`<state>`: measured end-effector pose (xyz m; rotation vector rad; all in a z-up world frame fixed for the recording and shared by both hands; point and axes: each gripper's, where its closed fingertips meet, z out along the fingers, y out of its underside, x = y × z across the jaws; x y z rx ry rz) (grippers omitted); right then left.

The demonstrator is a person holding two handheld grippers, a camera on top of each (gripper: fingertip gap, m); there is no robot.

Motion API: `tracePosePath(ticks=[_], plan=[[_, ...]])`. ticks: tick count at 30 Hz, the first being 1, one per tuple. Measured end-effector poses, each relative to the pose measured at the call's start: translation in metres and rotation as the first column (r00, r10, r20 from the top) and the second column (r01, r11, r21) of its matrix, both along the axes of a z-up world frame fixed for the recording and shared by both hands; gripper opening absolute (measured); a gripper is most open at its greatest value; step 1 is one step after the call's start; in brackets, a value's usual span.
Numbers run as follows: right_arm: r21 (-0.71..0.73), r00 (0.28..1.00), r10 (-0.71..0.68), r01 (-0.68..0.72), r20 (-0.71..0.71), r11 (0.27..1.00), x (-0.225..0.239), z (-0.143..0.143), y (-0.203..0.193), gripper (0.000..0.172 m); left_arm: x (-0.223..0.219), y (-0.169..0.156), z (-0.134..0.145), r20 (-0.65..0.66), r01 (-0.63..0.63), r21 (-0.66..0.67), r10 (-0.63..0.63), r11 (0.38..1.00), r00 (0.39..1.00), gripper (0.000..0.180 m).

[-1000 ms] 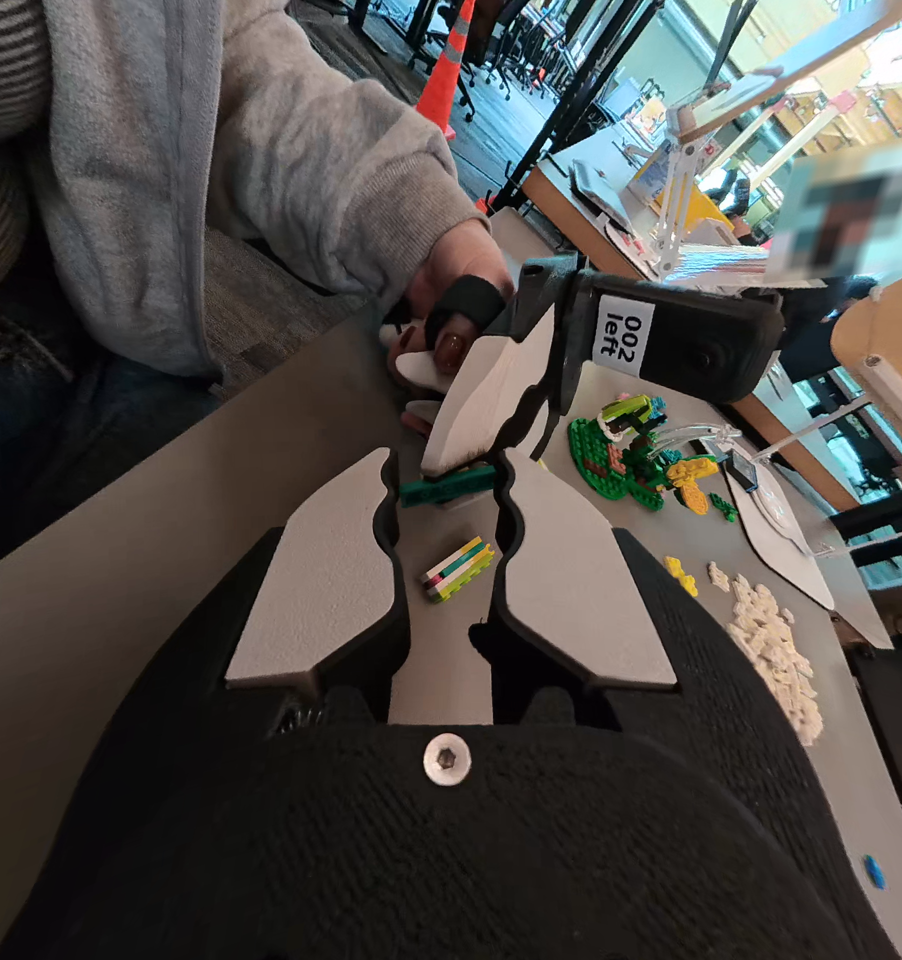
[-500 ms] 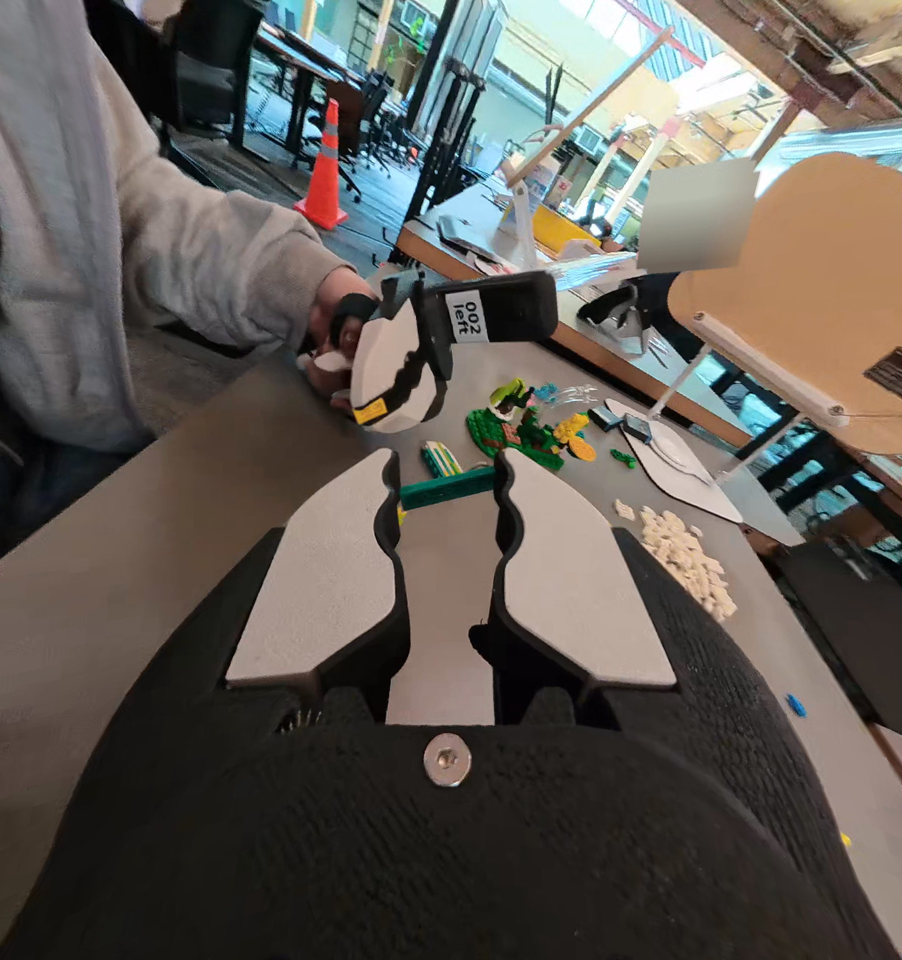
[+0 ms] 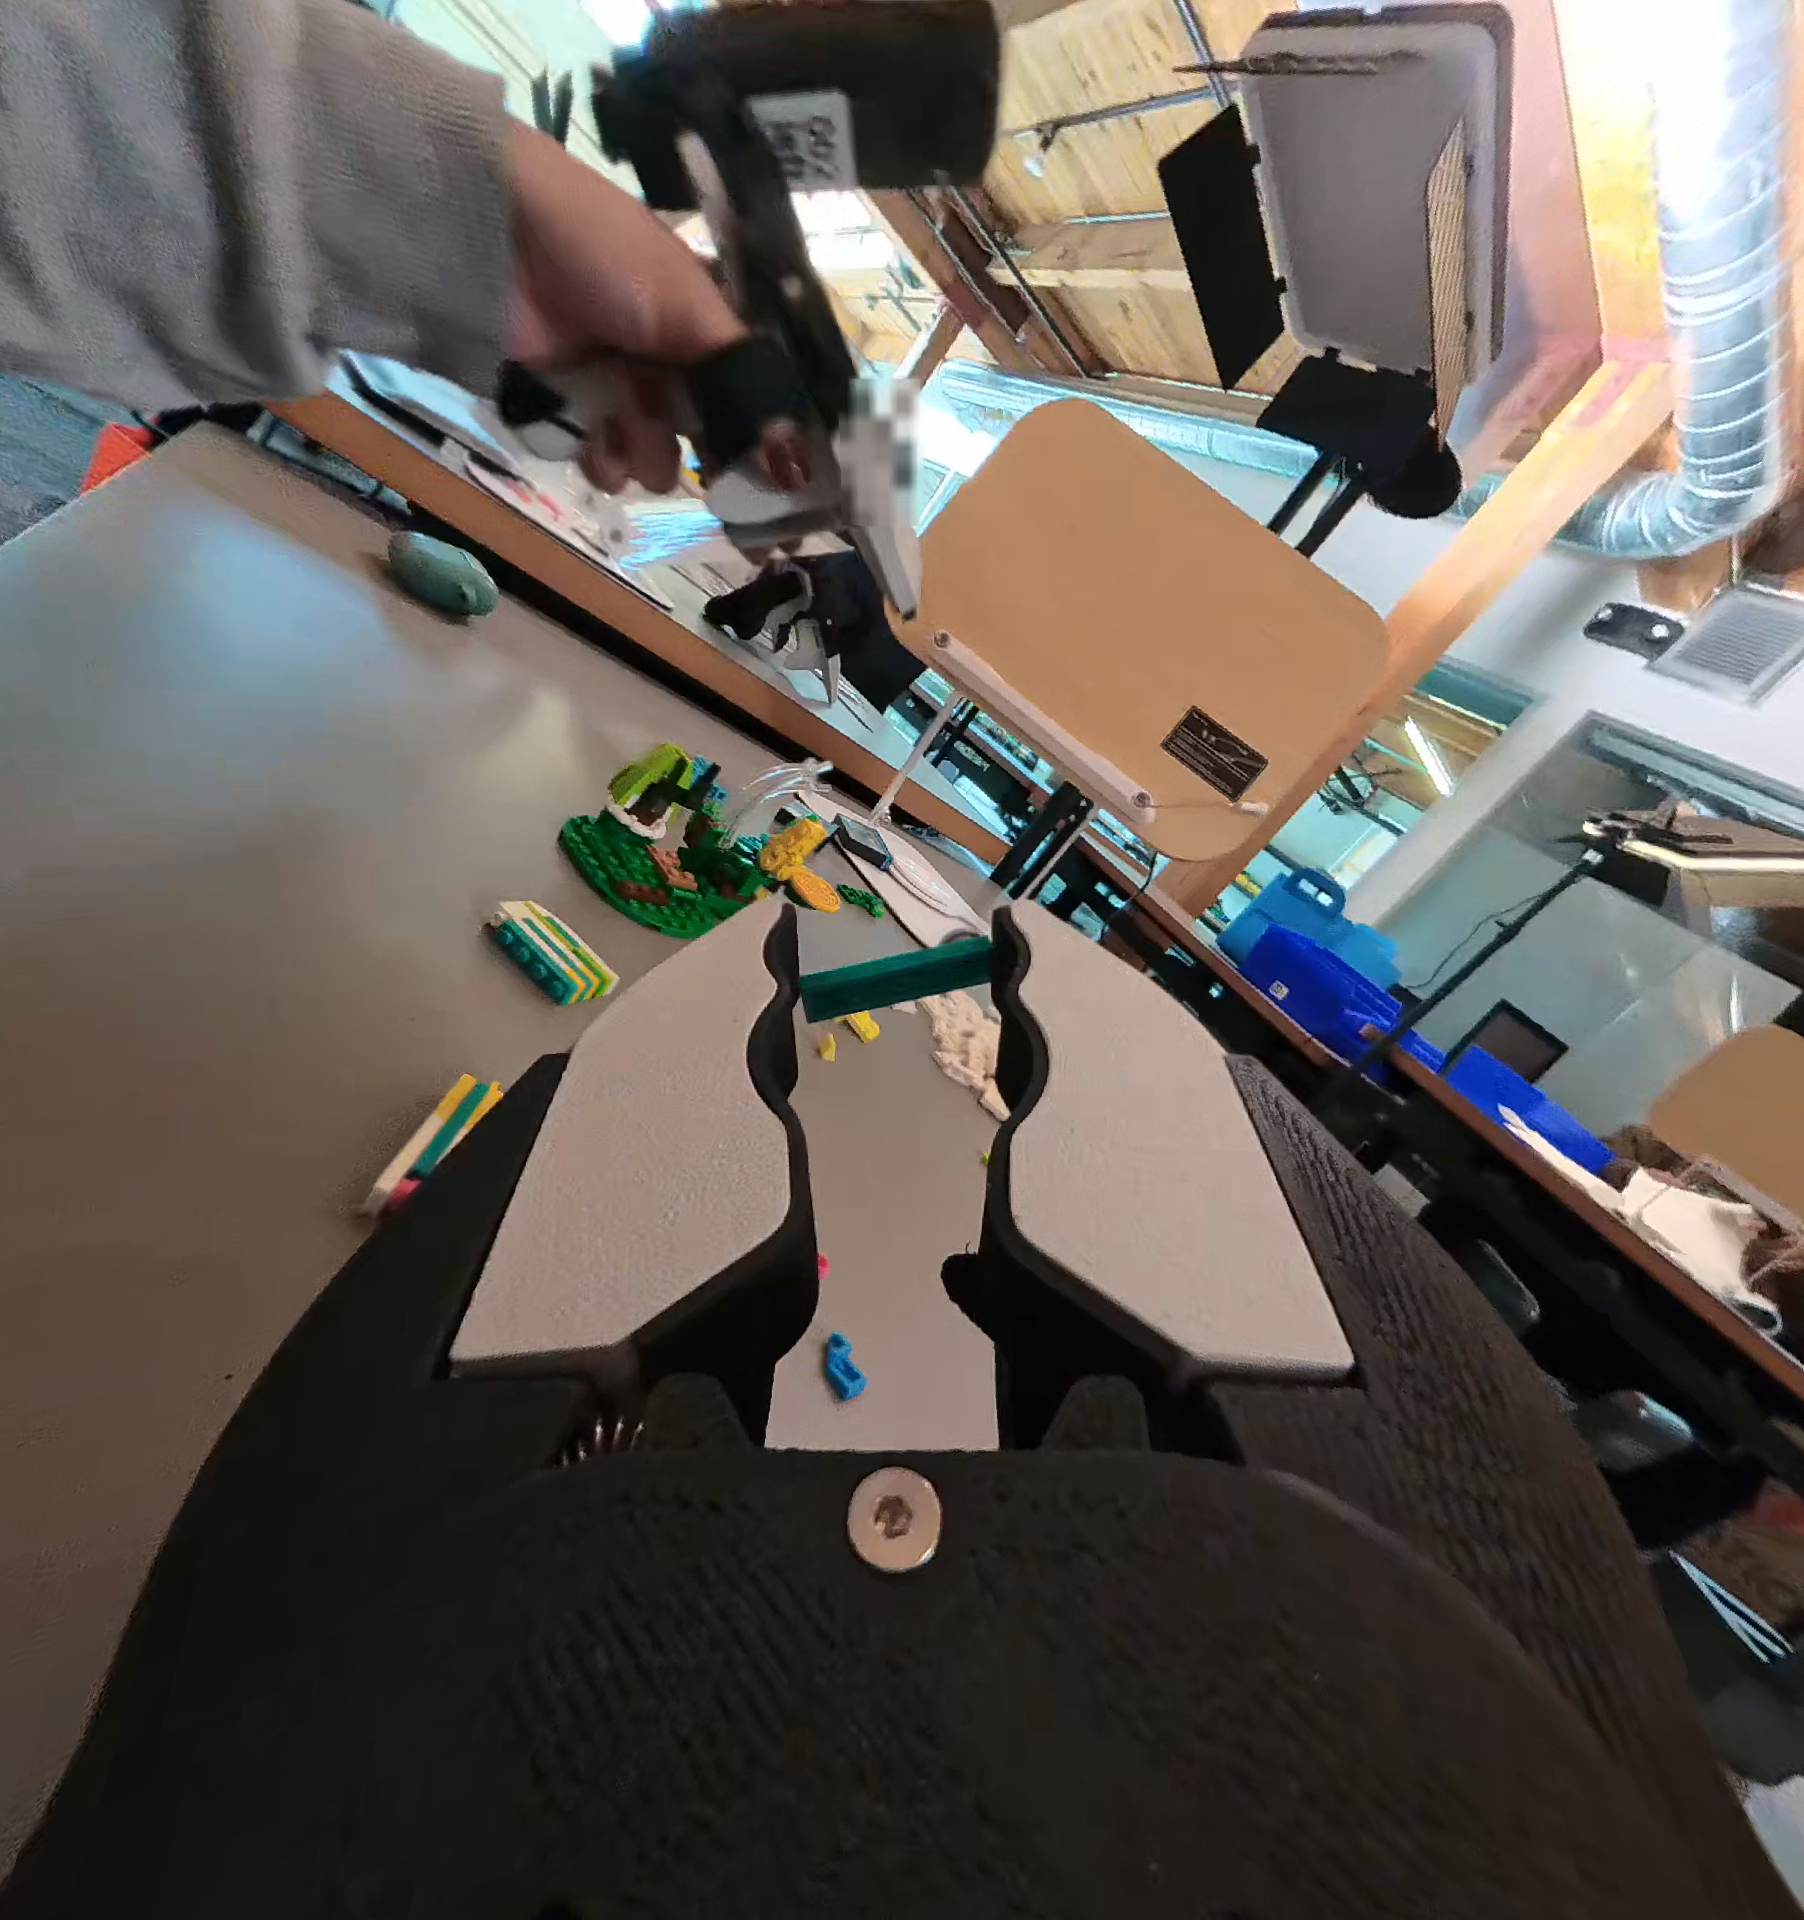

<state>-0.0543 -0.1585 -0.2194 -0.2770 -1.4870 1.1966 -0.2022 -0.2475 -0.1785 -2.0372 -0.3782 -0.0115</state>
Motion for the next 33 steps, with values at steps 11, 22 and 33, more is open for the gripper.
tracePosePath(ticks=[11,22,33], plan=[[0.009,1.0,-0.005,0.005,0.023,1.0,-0.004,-0.007,0.005,0.034,-0.091,-0.004,-0.053,0.224,-0.015,-0.531,0.157,0.847,0.962,0.008],[0.058,1.0,0.013,-0.015,0.028,0.998,-0.004,-0.014,-0.005,0.034,-0.143,-0.042,-0.083,0.345,-0.091,-0.649,0.399,0.756,0.85,0.008],[0.091,0.999,0.027,-0.029,0.03,0.995,-0.006,-0.018,-0.014,0.034,-0.1,0.005,-0.088,0.559,0.116,-0.507,0.223,0.854,0.798,0.008]])
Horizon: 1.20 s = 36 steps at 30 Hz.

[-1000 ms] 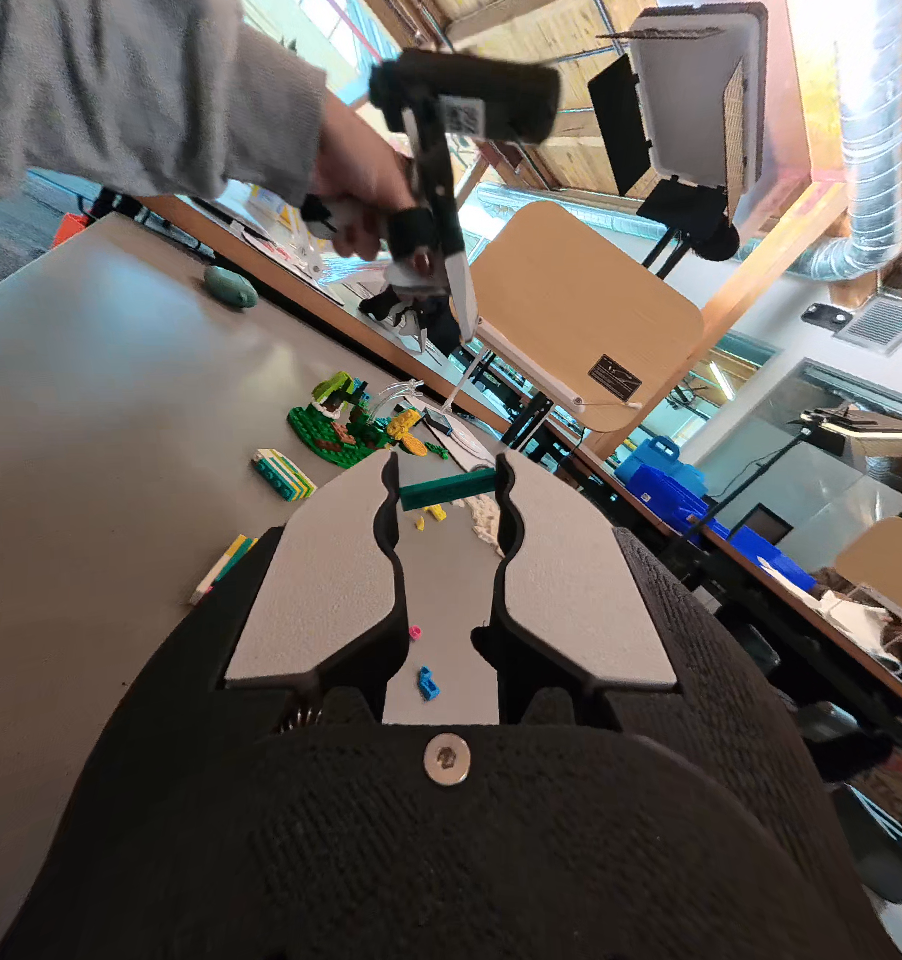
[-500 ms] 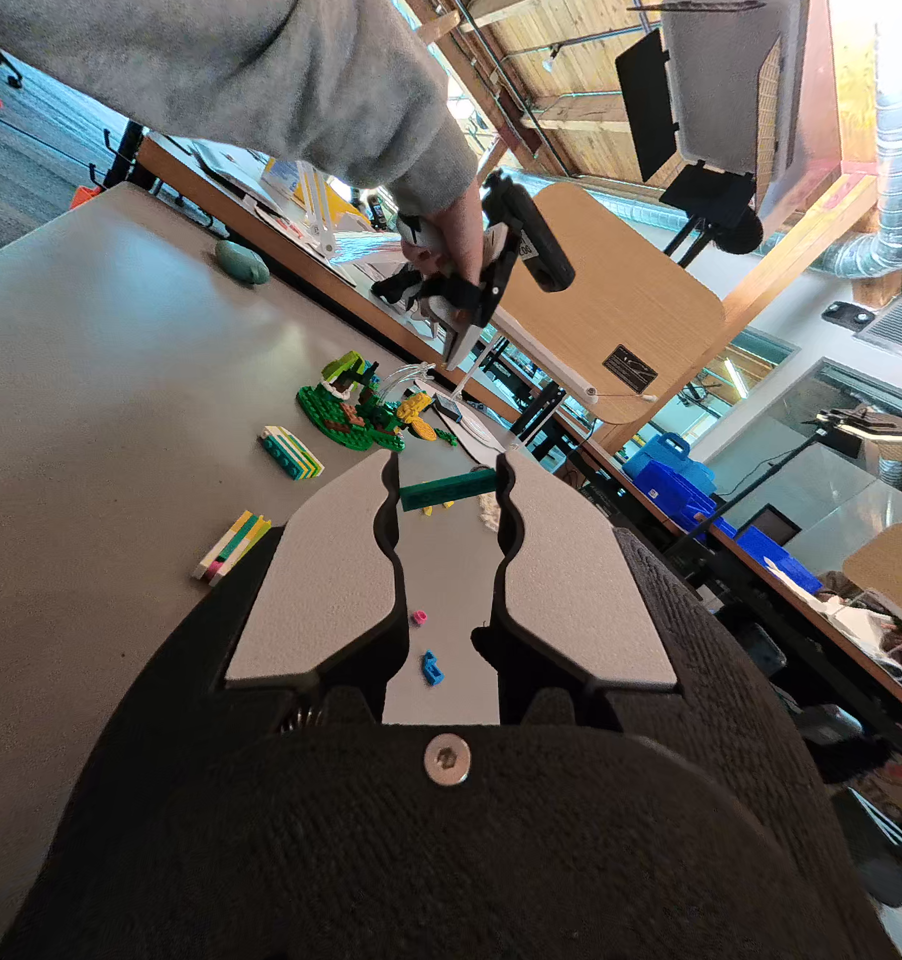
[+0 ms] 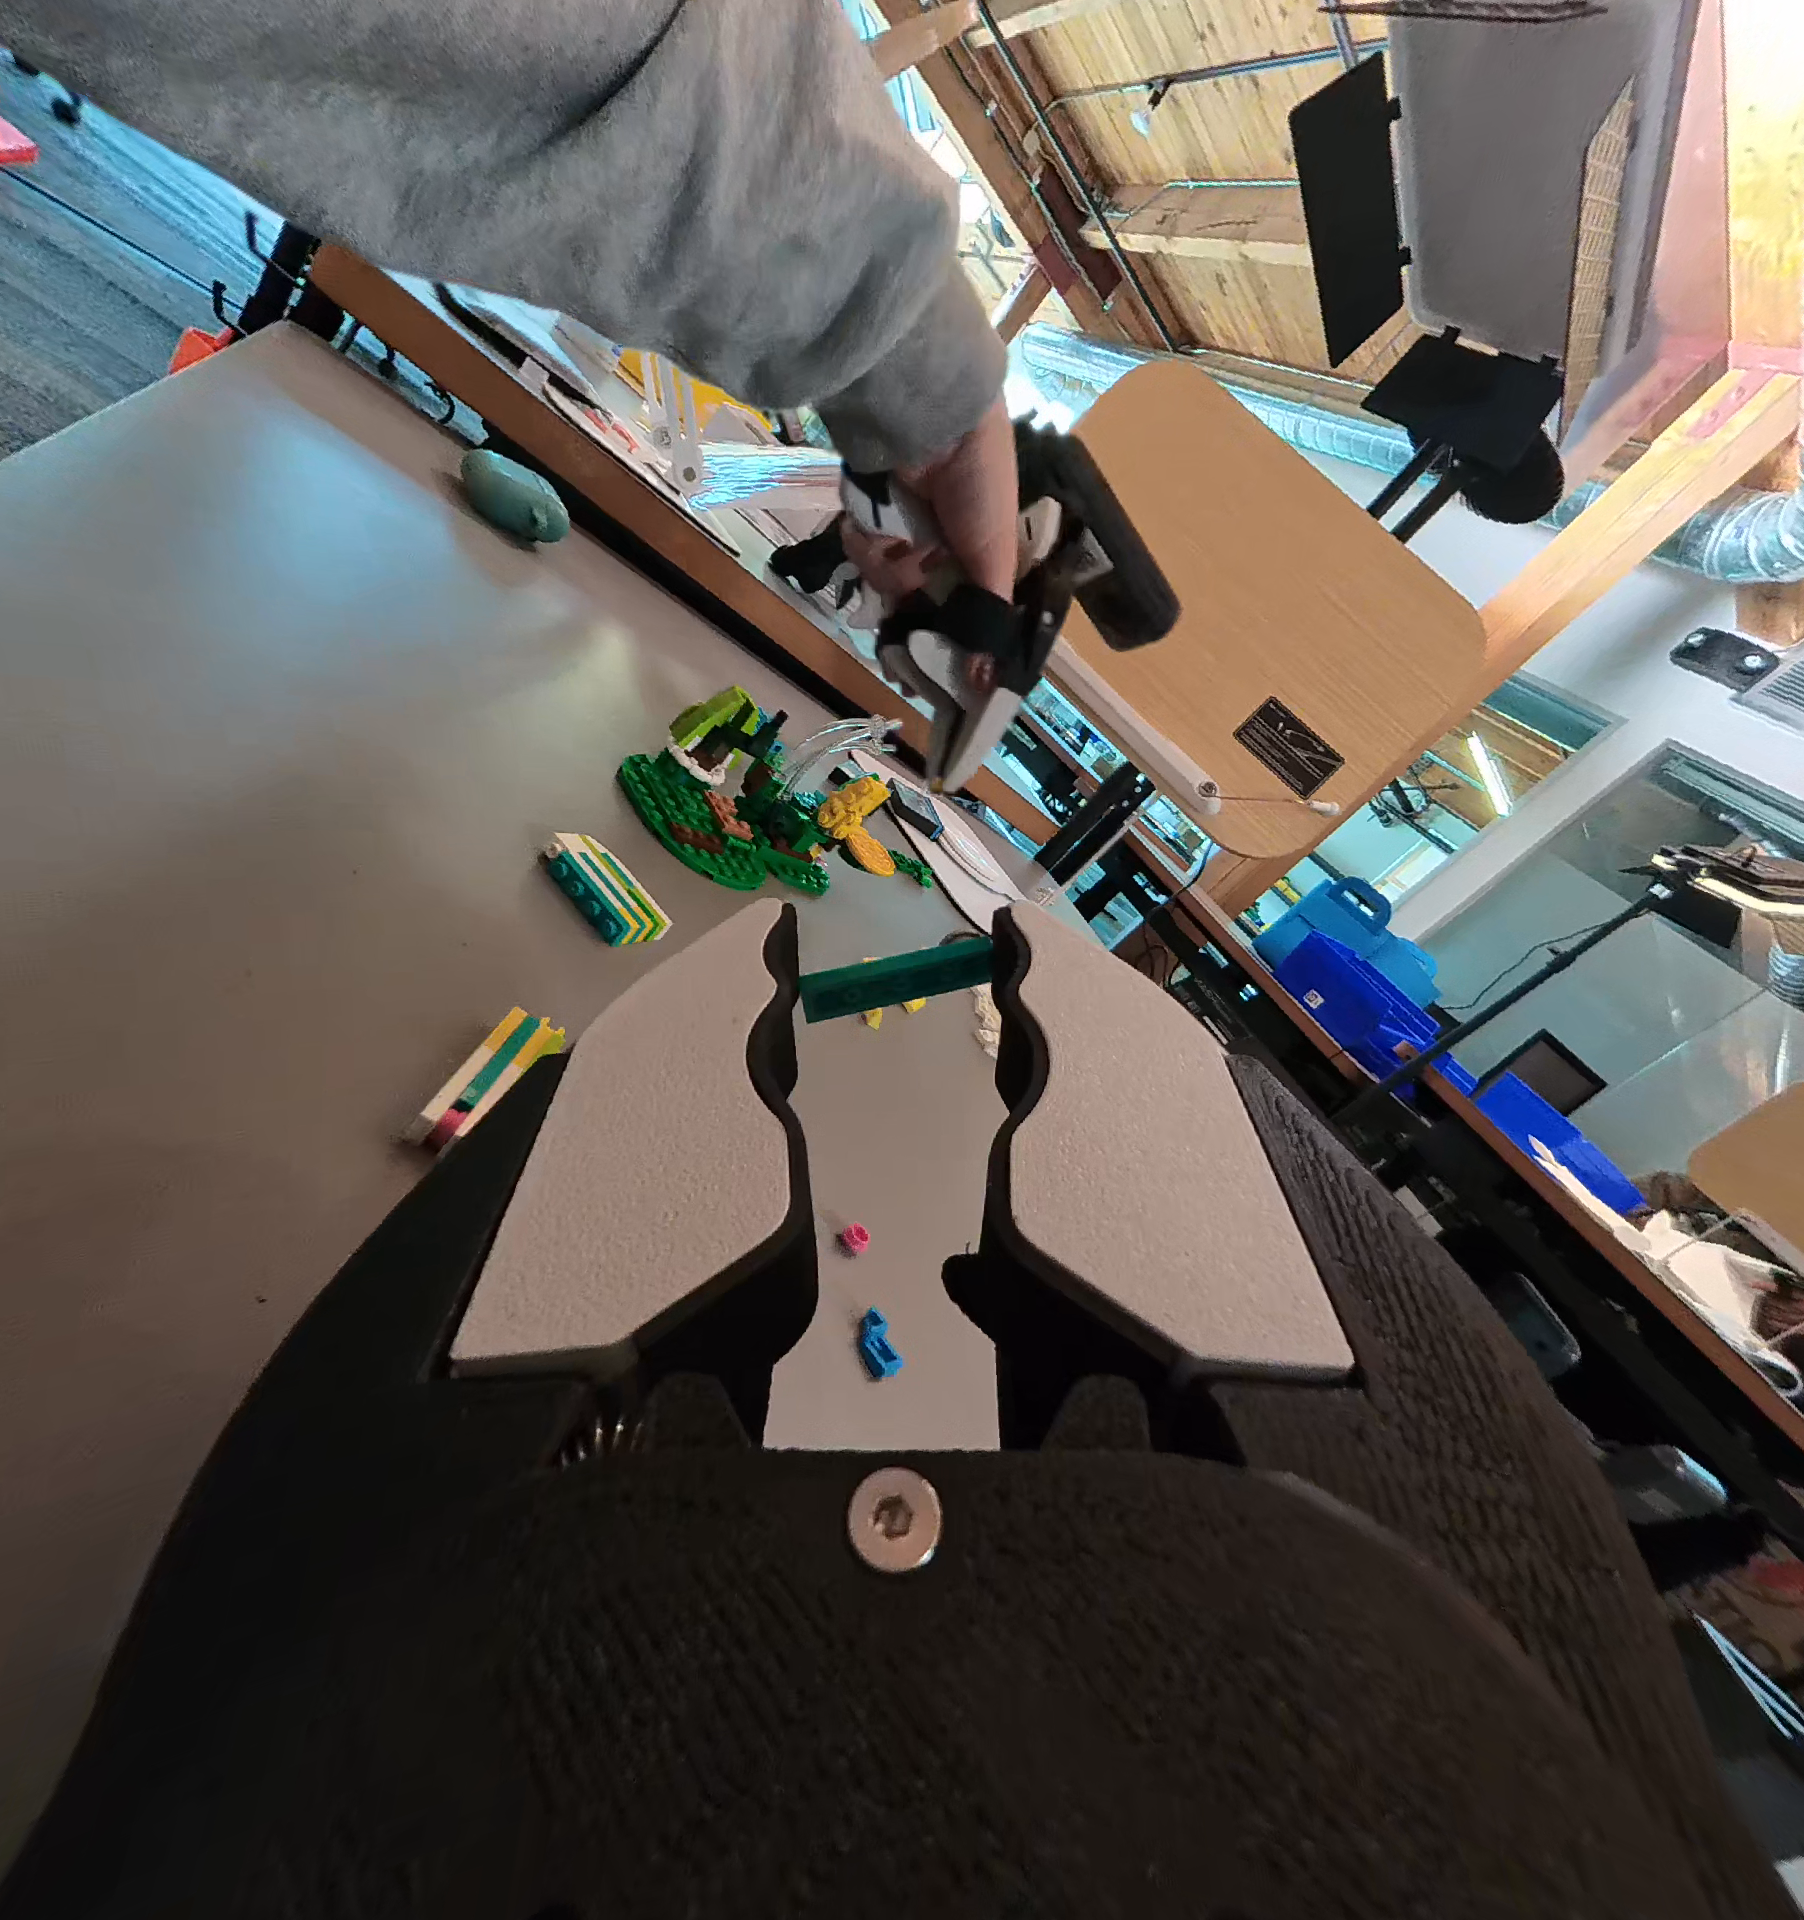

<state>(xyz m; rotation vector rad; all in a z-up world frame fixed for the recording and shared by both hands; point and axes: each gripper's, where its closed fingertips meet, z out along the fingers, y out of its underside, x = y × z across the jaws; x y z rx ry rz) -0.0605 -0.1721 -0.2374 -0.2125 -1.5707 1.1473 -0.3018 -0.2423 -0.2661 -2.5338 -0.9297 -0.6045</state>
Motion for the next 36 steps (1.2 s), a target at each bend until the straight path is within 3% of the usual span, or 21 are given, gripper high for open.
tracePosePath(ticks=[4,9,15,24,36], plan=[[0.02,1.0,0.001,-0.001,-0.008,1.0,0.002,-0.001,-0.001,0.034,0.029,0.041,-0.003,0.016,0.136,-0.029,-0.136,0.99,0.991,0.008],[0.033,1.0,0.007,-0.007,-0.014,0.999,0.004,-0.002,-0.003,0.034,0.043,0.067,-0.024,0.014,0.197,-0.173,-0.197,0.965,0.98,0.01],[0.063,0.999,0.022,-0.021,-0.024,0.998,0.007,-0.003,-0.008,0.034,0.052,0.064,-0.047,-0.009,0.247,-0.378,-0.27,0.892,0.963,0.034],[0.084,0.999,0.03,-0.028,-0.024,0.996,0.007,-0.006,-0.01,0.034,0.043,0.053,-0.049,-0.074,0.221,-0.493,-0.293,0.842,0.953,0.042],[0.113,0.999,0.036,-0.033,-0.026,0.993,0.008,-0.009,-0.012,0.034,0.054,0.053,-0.051,-0.11,0.281,-0.541,-0.398,0.793,0.911,0.063]])
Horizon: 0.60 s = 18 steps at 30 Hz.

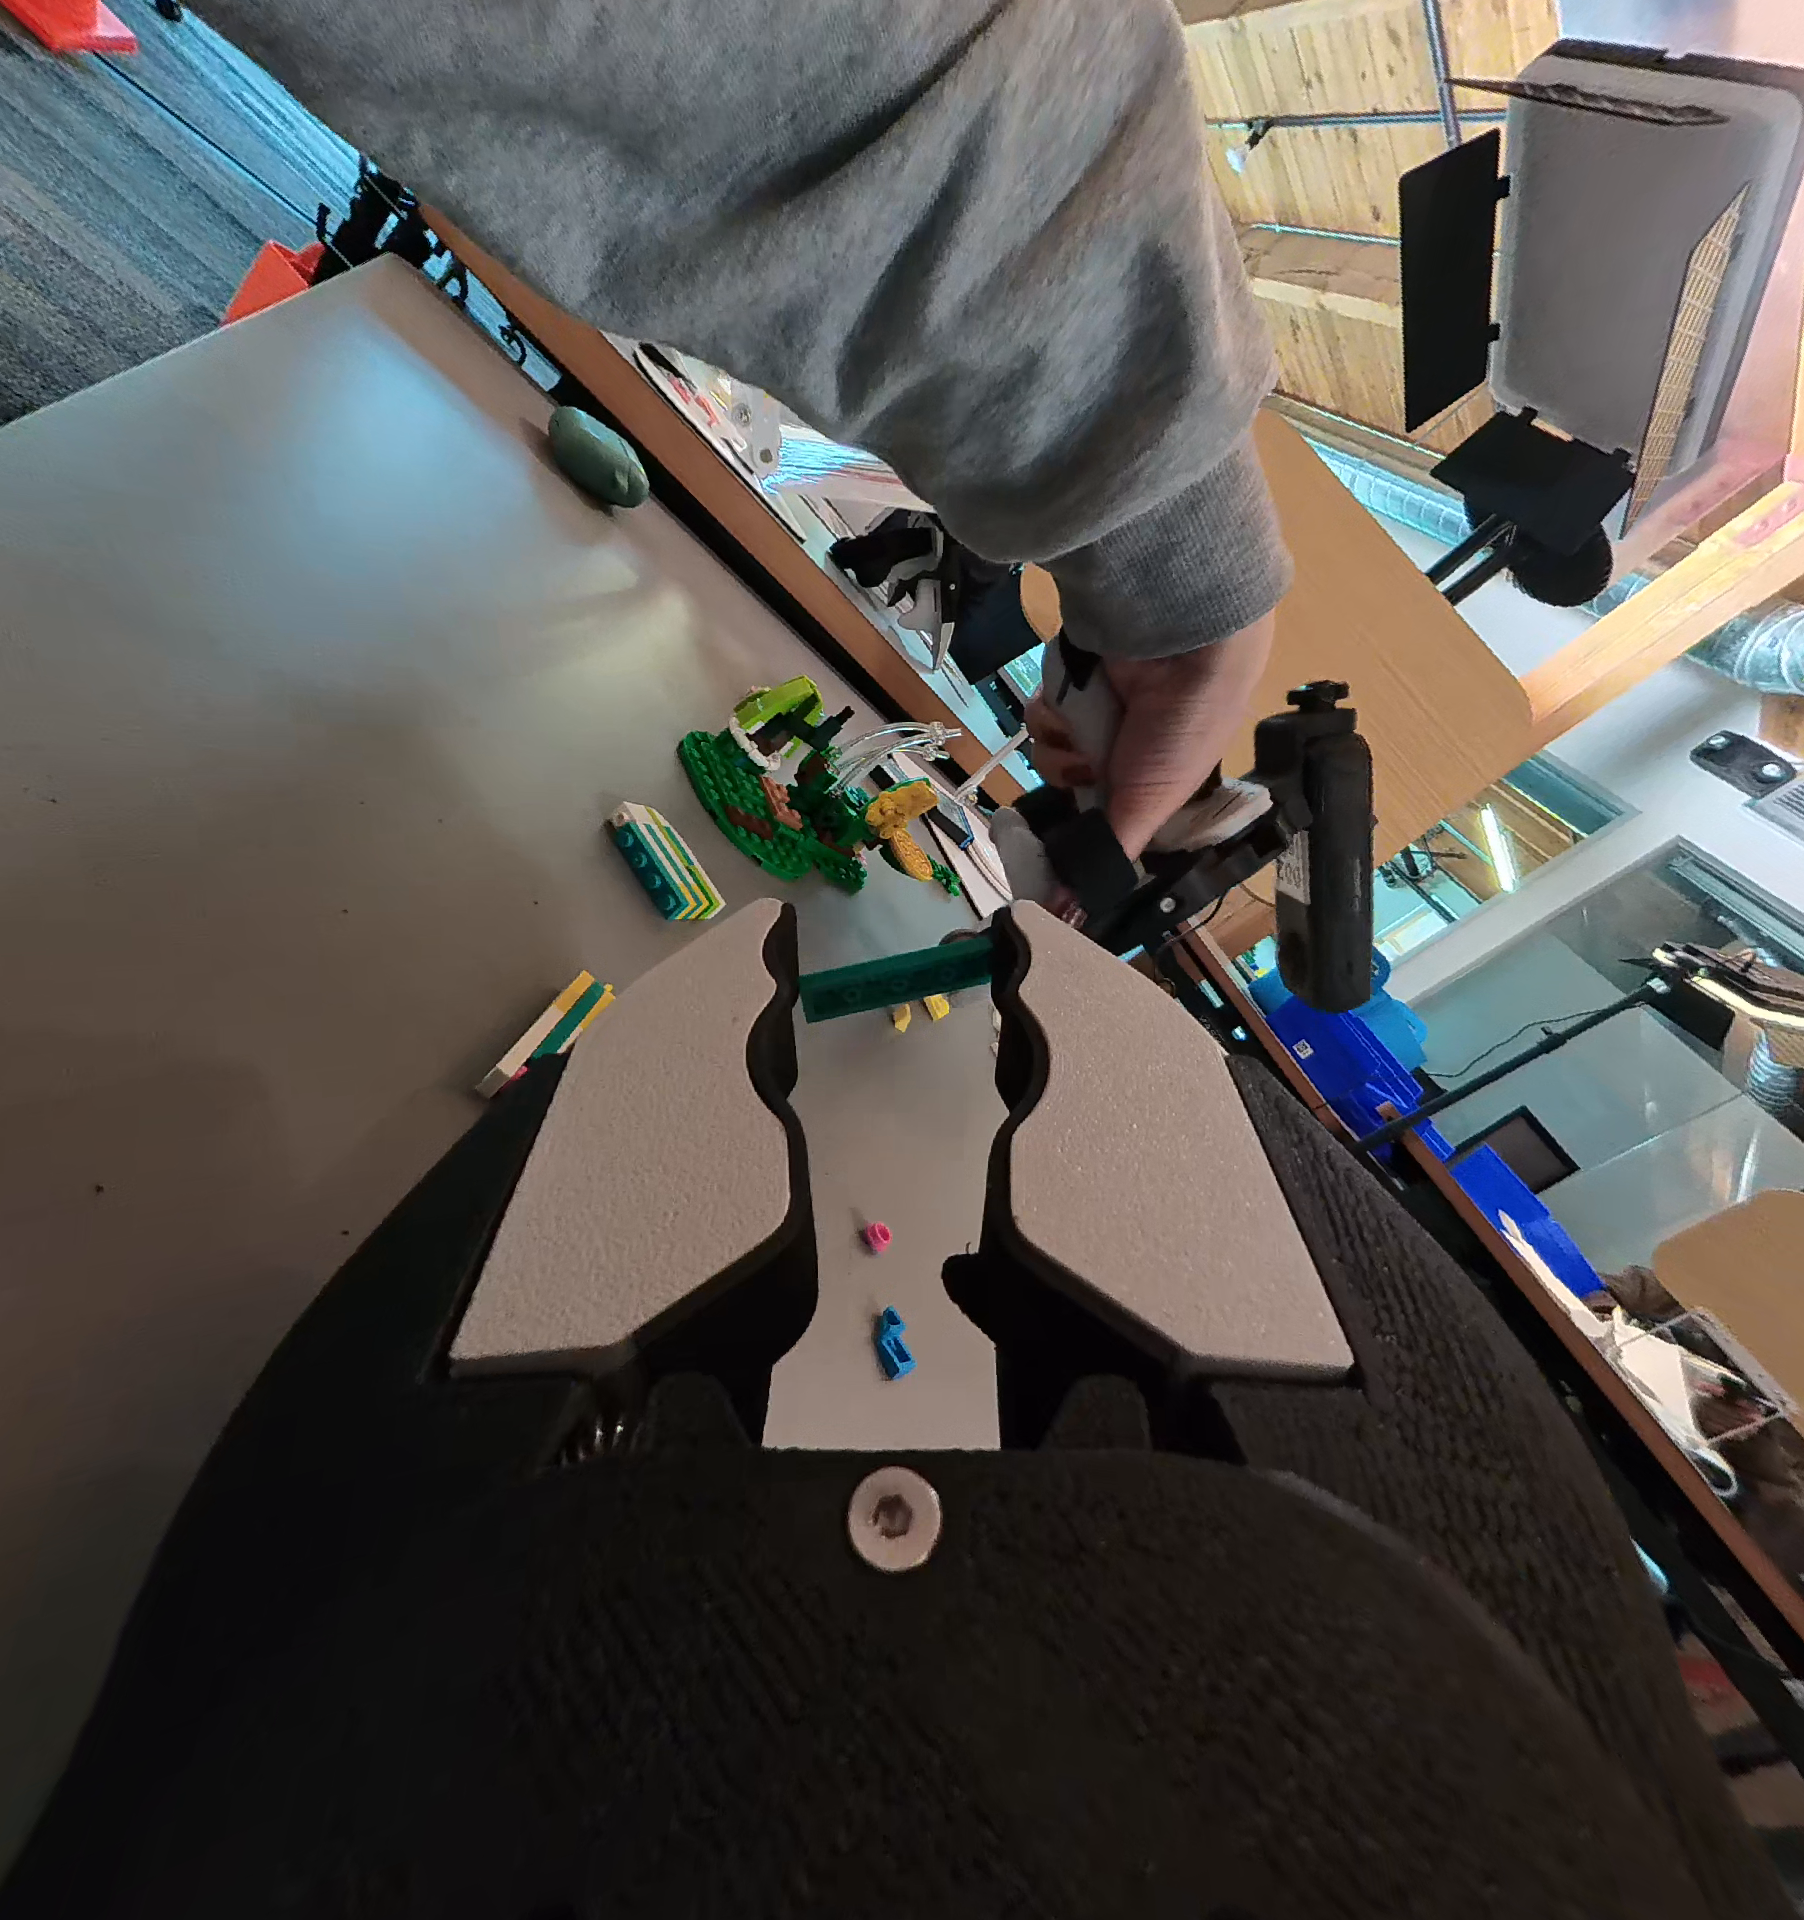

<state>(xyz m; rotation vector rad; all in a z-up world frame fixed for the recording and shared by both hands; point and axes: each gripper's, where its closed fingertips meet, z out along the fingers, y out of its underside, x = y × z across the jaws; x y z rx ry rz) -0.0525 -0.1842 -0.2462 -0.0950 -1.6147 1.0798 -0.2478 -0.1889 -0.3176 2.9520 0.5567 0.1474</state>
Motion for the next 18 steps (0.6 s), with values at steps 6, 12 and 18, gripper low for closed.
tracePosePath(ticks=[6,12,18], plan=[[0.01,1.0,0.003,-0.003,0.001,1.0,0.0,-0.001,-0.001,0.034,0.006,0.009,-0.008,-0.055,0.066,-0.011,-0.067,0.998,0.996,0.068],[0.022,1.0,0.004,-0.004,-0.004,1.0,0.001,-0.002,-0.001,0.034,0.009,0.014,-0.019,-0.08,0.098,-0.031,-0.101,0.995,0.992,0.072],[0.028,1.0,0.005,-0.005,-0.007,1.0,0.001,-0.002,-0.001,0.034,0.011,0.024,-0.014,-0.058,0.084,0.025,-0.083,0.996,0.995,0.075]])
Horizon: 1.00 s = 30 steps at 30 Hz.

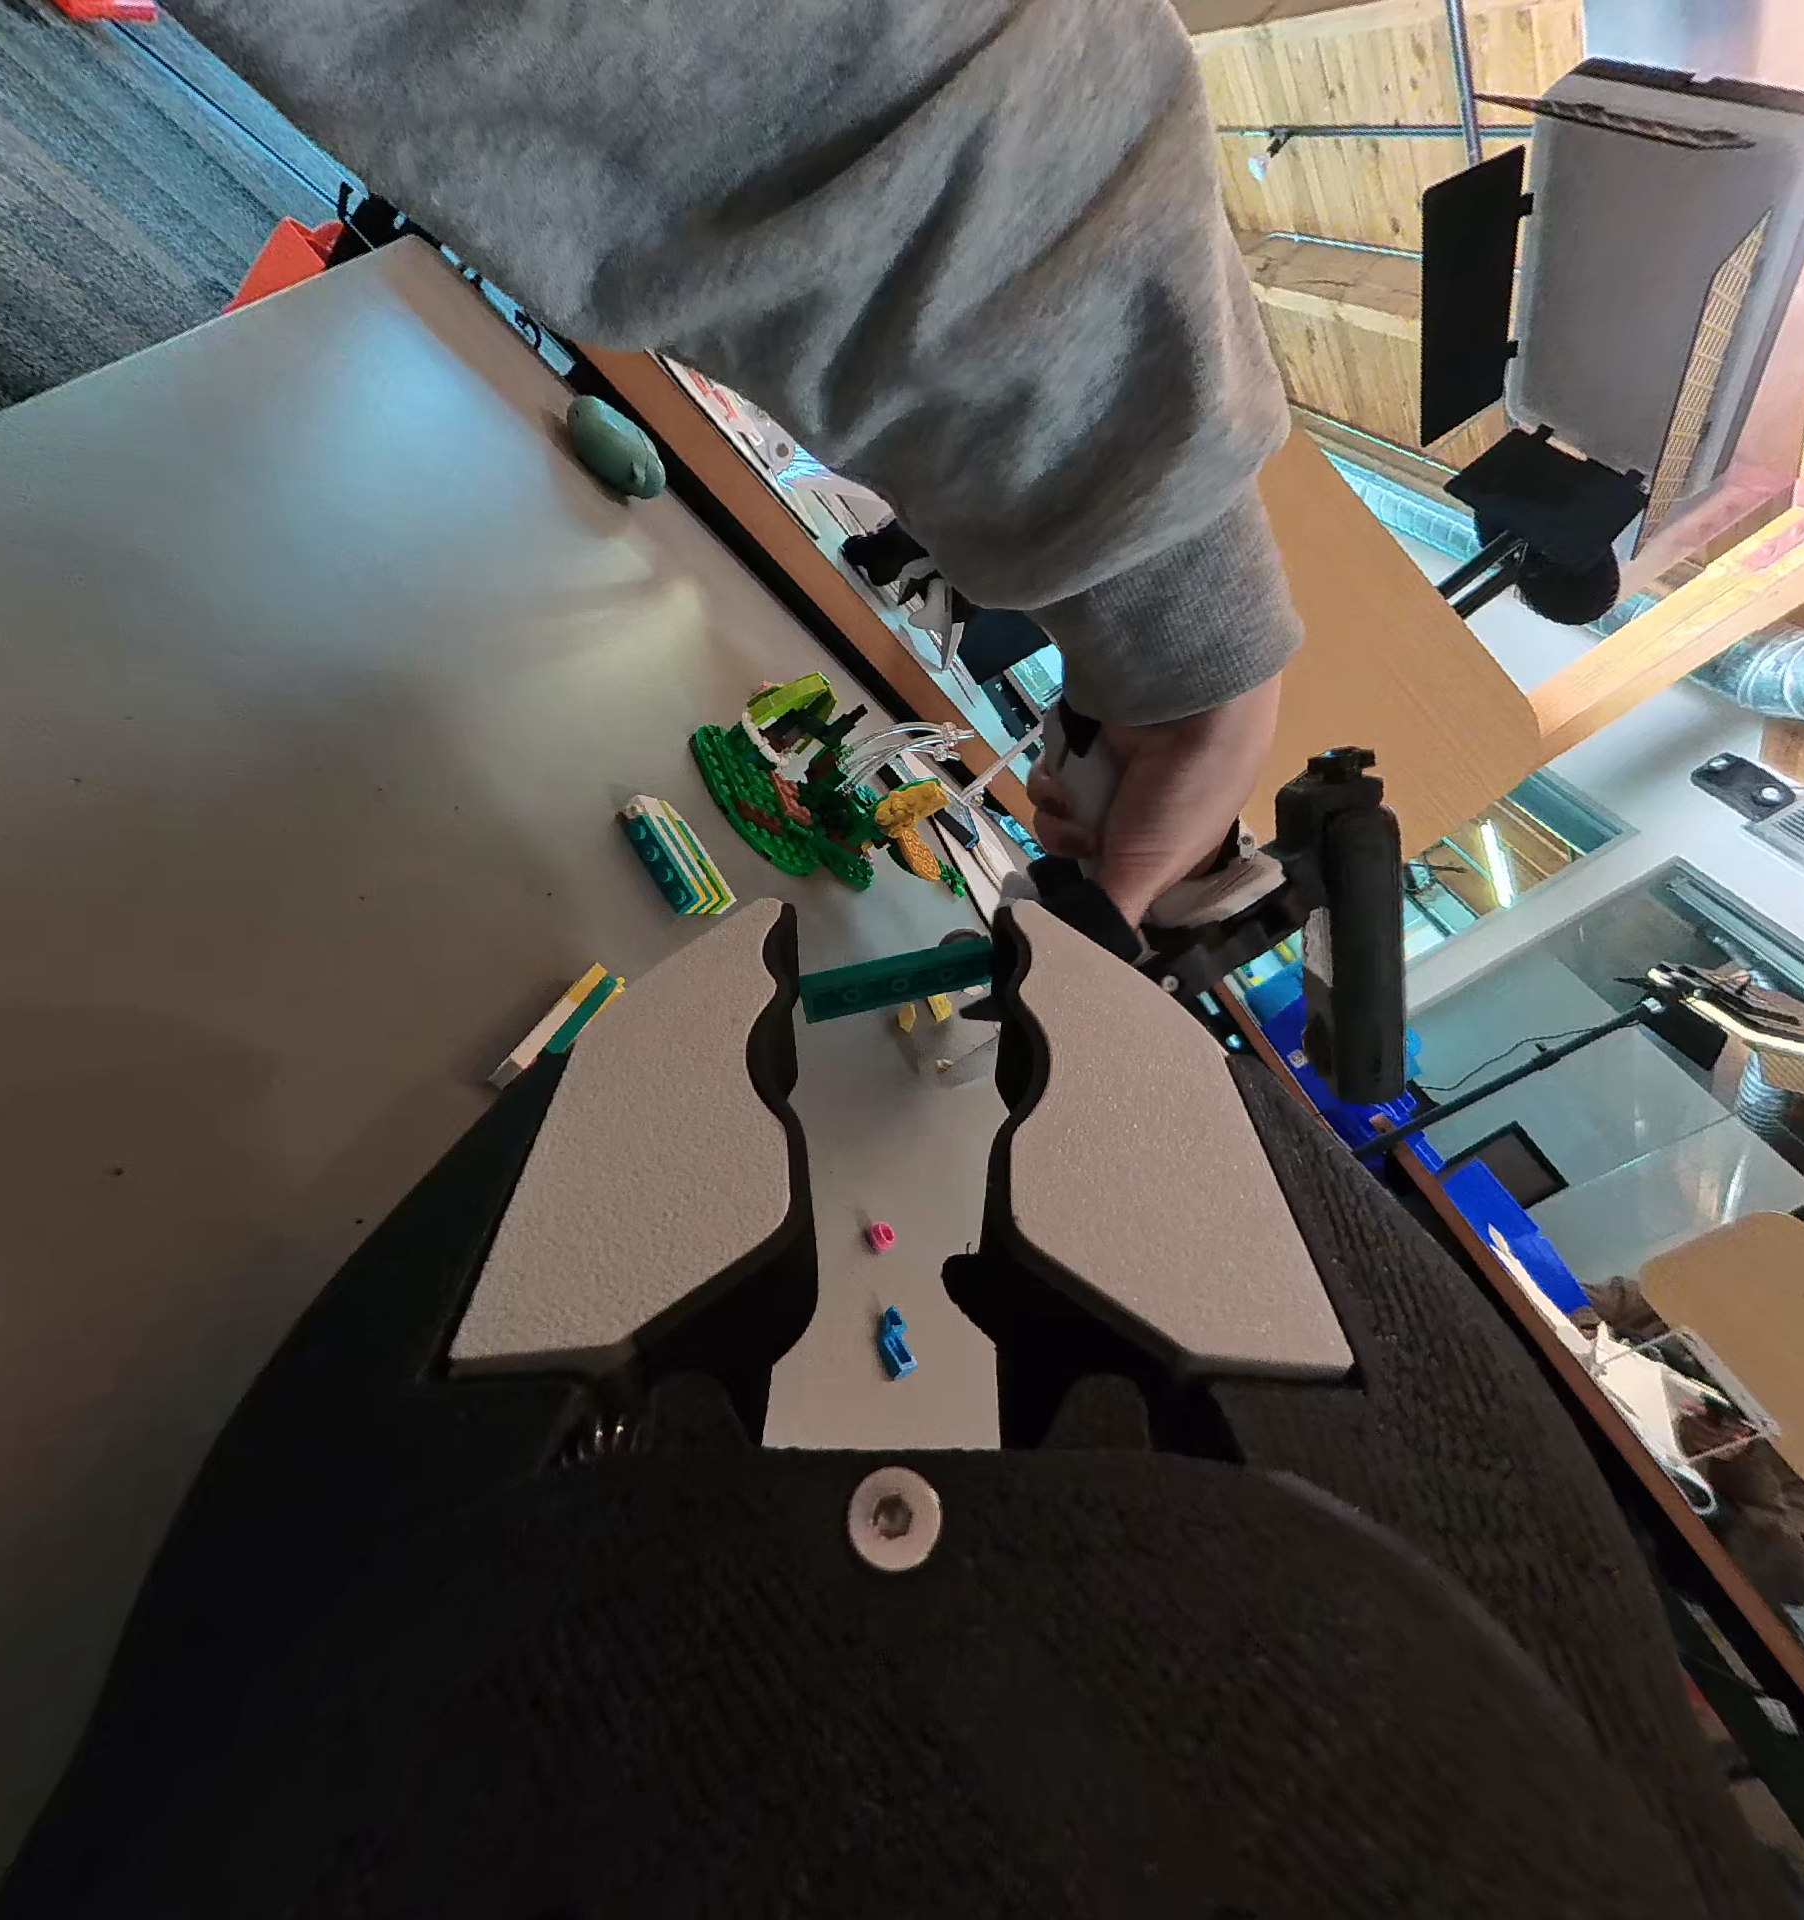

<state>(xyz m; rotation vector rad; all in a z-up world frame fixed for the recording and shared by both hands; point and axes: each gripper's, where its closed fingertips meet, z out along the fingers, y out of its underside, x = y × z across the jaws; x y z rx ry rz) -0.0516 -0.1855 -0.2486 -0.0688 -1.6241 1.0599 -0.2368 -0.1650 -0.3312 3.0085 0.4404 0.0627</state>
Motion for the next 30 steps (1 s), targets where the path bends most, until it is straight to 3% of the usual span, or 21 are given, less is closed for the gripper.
tracePosePath(ticks=[10,15,17,22,27,30], plan=[[0.011,1.0,0.002,-0.002,0.0,1.0,0.0,-0.001,0.0,0.034,-0.001,-0.006,-0.003,0.022,-0.011,-0.011,0.011,1.0,1.0,0.087],[0.015,1.0,0.002,-0.002,-0.003,1.0,0.0,-0.001,0.0,0.034,-0.003,0.0,0.008,0.036,-0.024,0.057,0.022,0.998,0.999,0.083],[0.014,1.0,0.002,-0.002,-0.003,1.0,0.0,-0.001,0.0,0.034,-0.005,0.009,0.018,0.047,-0.03,0.14,0.023,0.99,0.999,0.078],[0.014,1.0,0.001,-0.001,-0.008,1.0,0.001,0.0,0.0,0.034,0.009,0.045,0.05,0.163,-0.044,0.453,-0.034,0.891,0.986,0.058],[-0.014,0.999,-0.04,0.04,-0.025,0.999,-0.003,0.006,0.006,0.034,0.022,0.047,0.056,0.105,0.025,0.51,-0.091,0.86,0.99,0.061],[-0.088,0.995,-0.096,0.093,-0.031,0.992,-0.008,0.016,0.019,0.034,0.056,0.058,0.081,0.158,-0.007,0.683,-0.139,0.73,0.977,0.06]])
